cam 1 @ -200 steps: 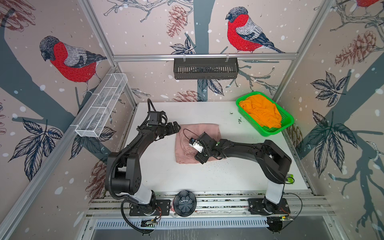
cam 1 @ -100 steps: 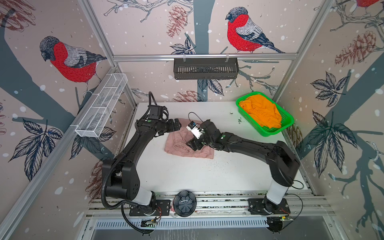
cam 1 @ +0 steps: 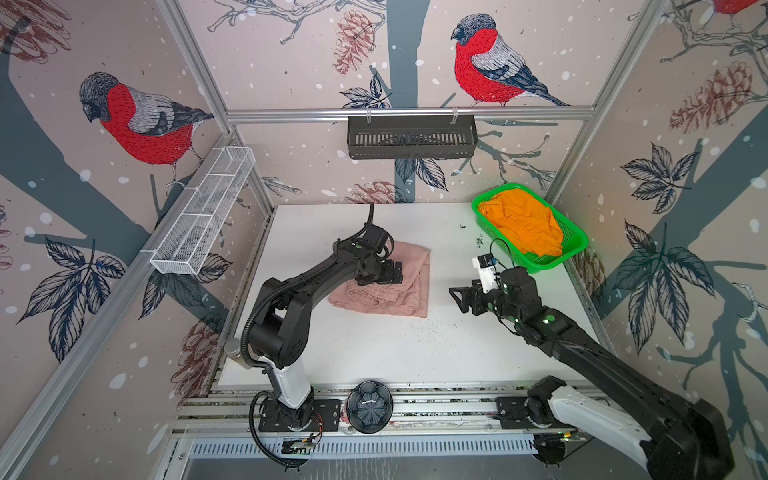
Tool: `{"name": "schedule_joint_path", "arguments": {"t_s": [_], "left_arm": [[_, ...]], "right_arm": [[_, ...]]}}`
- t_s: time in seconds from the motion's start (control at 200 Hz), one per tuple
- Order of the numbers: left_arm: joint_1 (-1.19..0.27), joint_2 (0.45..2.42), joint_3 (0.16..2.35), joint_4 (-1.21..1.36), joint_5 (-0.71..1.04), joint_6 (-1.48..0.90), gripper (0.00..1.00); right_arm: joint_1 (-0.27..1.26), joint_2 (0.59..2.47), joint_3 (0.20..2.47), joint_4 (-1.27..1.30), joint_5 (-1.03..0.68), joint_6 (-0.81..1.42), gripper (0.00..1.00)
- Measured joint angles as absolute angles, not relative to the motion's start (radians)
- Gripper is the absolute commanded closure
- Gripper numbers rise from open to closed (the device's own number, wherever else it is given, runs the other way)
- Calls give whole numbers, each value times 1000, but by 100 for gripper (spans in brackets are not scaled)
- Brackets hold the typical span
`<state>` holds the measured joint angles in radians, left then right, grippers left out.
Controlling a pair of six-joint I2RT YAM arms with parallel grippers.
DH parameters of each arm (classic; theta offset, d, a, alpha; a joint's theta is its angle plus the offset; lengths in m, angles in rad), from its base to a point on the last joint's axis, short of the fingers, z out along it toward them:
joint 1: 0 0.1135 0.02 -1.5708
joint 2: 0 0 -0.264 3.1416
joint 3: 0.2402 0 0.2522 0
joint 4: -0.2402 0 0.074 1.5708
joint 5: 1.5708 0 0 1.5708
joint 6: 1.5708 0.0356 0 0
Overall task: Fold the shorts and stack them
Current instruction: 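Carry the pink shorts to the corner with left gripper while right moves to basket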
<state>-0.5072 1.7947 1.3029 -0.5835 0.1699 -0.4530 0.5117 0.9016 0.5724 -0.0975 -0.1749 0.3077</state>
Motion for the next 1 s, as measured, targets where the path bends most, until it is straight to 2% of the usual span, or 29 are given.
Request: {"name": "schedule_joint_path", "arguments": {"t_s": [0.16,0.435,0.695,1.0], "left_arm": [[-511,1880,1291,-561,94,-488,3],[-496,2009,1373,-504,-46,-508,3],[-308,2078,1417,-353,-56,-486,3],[-144,2230,1654,-412,-184,-321,3]], "right_arm": [[439,825,525,-97,-198,340,11],[378,854,507,-80,-266,364,11],[360,959,551,-42,-302,366,11],[343,1090,632,-14,-345,362,11]]}}
